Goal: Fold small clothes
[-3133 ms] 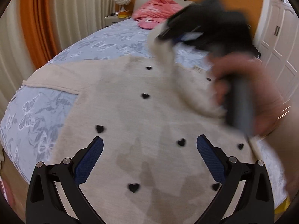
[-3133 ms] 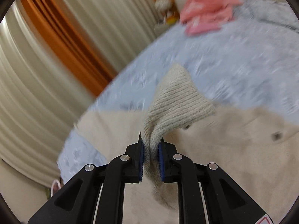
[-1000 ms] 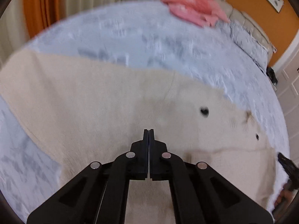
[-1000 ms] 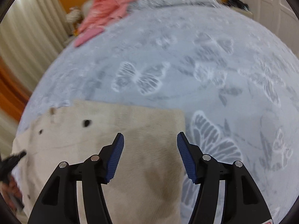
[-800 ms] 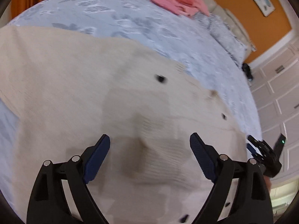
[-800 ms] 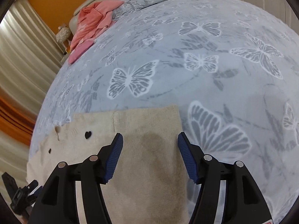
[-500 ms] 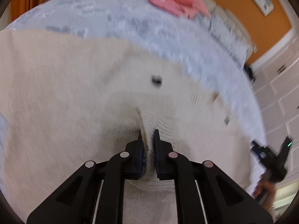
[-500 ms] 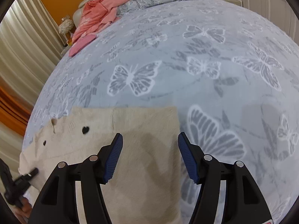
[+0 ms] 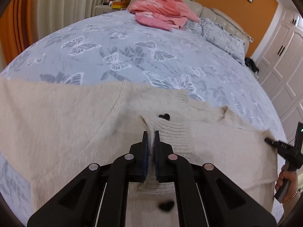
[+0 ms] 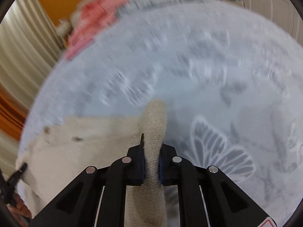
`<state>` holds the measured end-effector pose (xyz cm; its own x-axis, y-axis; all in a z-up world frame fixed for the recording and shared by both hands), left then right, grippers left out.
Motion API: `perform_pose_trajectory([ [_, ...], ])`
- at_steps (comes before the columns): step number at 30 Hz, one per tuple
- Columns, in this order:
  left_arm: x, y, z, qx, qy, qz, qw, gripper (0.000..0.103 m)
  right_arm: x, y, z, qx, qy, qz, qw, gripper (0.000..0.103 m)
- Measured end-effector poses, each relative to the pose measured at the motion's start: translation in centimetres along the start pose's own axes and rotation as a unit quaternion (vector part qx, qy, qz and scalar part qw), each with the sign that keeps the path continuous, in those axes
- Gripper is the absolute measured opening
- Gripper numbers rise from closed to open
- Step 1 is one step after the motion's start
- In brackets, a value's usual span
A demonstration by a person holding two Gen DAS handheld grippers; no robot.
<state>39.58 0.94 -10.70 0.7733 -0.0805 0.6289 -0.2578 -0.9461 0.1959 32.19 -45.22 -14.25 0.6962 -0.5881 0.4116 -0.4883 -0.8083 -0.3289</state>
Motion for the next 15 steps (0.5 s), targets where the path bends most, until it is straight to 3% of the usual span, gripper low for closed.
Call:
perform_pose_trajectory([
  [2, -0.5, -0.2, 1.9, 0.019, -0.03, 0.002, 0.9994, 0.005, 0.1, 0.6, -0.5, 0.015, 0.007, 0.014, 1.0, 0.015],
  [3, -1.0, -0.3, 2.4, 0.024, -0.038, 0.007, 0.999, 0.006, 0.2, 0.7, -1.4, 0.017, 0.008, 0.03, 0.999, 0.022],
  [6, -1.6, -0.6, 1.0, 0.02, -0.026, 0.005, 0.9995, 0.01, -0.7, 0.1, -6.1, 0.039, 0.055, 0.013, 0.998, 0.023],
  [7, -1.9, -1.1, 0.0, 0.011, -0.018, -0.011, 0.9997, 0.011, -1.4, -0.1, -7.3, 0.037, 0.066, -0.003, 0.997, 0.023],
  [8, -2.3, -1.8, -0.9, 0.004, -0.012, -0.025, 0.9996, 0.022, -2.5, -0.5, -8.1, 0.028, 0.075, -0.029, 0.996, 0.023],
  [9, -3.0, -3.0, -2.1, -0.001, -0.004, -0.047, 0.9989, 0.038, -3.7, -0.8, -7.5, 0.011, 0.056, -0.058, 0.997, 0.025],
  [11, -4.1, -5.9, -3.9, 0.009, 0.013, -0.09, 0.9958, 0.045, -5.8, -0.7, -4.4, -0.037, -0.005, -0.101, 0.994, 0.026],
  [12, -4.4, -7.3, -4.7, 0.016, 0.02, -0.11, 0.9936, 0.047, -6.4, -0.5, -4.0, -0.044, -0.005, -0.109, 0.993, 0.03],
  [15, -5.1, -15.2, -8.0, 0.044, 0.053, -0.218, 0.9735, 0.056, -6.4, -1.0, -7.5, -0.02, 0.03, -0.075, 0.997, 0.031],
])
Point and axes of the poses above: each gripper's, at about its wrist camera, not at the fingertips, and z roughly the way its jaws point, y to its right, x to its top, the point moved 3 cm from there along z, roughly the way its jaws point, and after that the axes turned 7 degrees about z, right-handed, at the moved point
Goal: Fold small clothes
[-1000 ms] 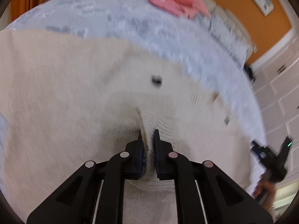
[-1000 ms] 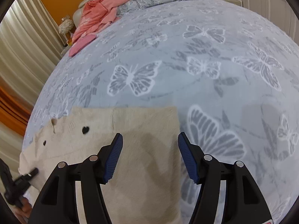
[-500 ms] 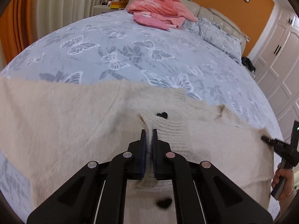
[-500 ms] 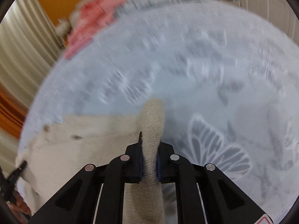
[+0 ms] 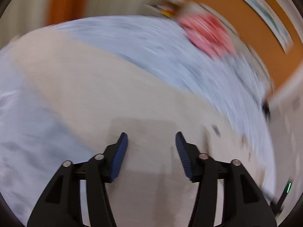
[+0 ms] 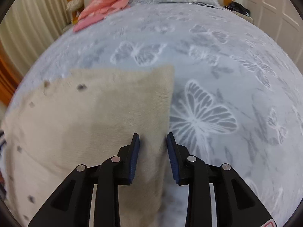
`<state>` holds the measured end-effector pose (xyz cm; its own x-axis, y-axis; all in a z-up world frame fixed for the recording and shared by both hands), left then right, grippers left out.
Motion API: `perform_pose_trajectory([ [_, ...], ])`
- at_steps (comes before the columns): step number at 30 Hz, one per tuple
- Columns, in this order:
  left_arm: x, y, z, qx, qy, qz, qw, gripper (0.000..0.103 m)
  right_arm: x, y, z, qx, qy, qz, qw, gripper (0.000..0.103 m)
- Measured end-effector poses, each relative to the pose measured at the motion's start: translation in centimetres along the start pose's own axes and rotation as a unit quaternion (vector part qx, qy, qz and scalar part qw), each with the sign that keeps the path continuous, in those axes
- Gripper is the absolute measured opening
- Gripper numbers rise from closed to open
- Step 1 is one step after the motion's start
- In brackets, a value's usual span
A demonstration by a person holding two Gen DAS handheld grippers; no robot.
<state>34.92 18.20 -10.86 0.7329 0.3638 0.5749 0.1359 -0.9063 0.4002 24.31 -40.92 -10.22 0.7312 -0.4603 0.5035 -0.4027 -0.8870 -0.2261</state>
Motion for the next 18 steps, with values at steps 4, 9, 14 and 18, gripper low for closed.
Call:
perform_pose_trajectory([
  [4, 5.2, -12.0, -2.7, 0.091, 0.068, -0.151, 0.982, 0.063, -1.8, -1.9, -4.2, 0.026, 0.033, -0.012, 0.999, 0.048],
  [9, 8.1, -21.5, -2.0, 0.119, 0.078, -0.282, 0.9487, 0.064, -6.3, -4.2, -6.2, 0.02, 0.02, -0.047, 0.998, 0.051],
  [14, 10.7, -20.8, 0.2, 0.135, 0.048, -0.22, 0.9649, 0.008, -10.1, -4.3, -6.1, 0.019, -0.025, -0.031, 0.999, 0.051],
  [18, 13.7, -10.5, -3.7, 0.093, 0.12, -0.07, 0.9859, 0.008, -11.2, -4.6, -6.2, 0.028, -0.042, -0.019, 0.999, 0.051],
])
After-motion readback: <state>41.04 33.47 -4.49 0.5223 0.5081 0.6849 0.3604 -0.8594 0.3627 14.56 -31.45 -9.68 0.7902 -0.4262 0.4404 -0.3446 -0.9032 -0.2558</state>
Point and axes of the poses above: each gripper's, at about its wrist camera, not at the fingertips, and z roughly the way its jaws point, y to its right, x to its top, the point moved 3 cm from there along z, roughly the way its jaws point, and after that the axes turned 7 degrees about z, right-handed, at the moved point
